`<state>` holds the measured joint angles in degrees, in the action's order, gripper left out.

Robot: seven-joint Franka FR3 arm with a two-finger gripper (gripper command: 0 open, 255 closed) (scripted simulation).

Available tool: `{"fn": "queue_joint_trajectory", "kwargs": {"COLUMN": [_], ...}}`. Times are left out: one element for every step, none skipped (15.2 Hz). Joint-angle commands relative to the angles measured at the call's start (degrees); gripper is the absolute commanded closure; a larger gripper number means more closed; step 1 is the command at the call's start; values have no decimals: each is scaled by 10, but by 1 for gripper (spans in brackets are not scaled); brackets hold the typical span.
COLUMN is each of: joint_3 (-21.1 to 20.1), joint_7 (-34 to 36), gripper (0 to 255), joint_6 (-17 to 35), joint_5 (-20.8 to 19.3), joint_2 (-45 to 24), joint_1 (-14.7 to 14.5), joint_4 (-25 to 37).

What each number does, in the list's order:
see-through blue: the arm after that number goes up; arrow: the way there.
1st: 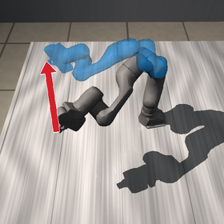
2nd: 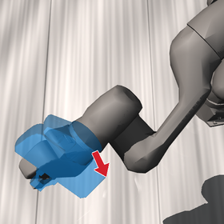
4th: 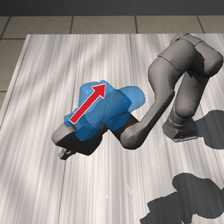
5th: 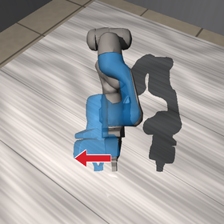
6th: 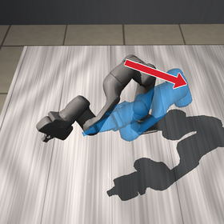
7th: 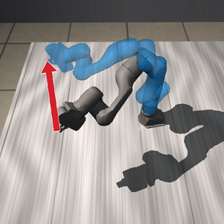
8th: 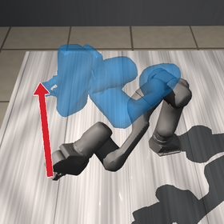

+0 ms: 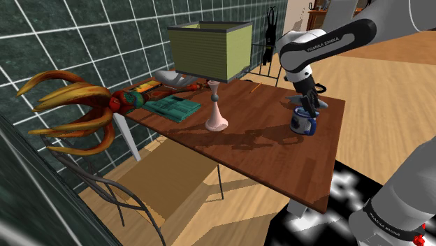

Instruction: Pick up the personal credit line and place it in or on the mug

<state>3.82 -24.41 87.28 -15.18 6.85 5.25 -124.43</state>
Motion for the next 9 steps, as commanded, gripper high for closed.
{"fn": "queue_joint_trajectory", "kwargs": {"joint_3": [0,-2,-5,-7,-9,-9,-9,-9,-9], "joint_7": [0,-1,-2,-3,-4,-4,-4,-4,-4], "gripper": [0,0,0,0,0,0,0,0,0], "joint_6": [0,-18,-35,-53,-67,-67,-67,-67,-67], "joint_5": [0,3,5,7,8,8,8,8,8], "joint_2": [0,-6,-13,-20,-27,-27,-27,-27,-27], "joint_1": [0,-2,-4,-6,-7,-7,-7,-7,-7], "joint_4": [0,24,48,72,93,93,92,93,93]}}
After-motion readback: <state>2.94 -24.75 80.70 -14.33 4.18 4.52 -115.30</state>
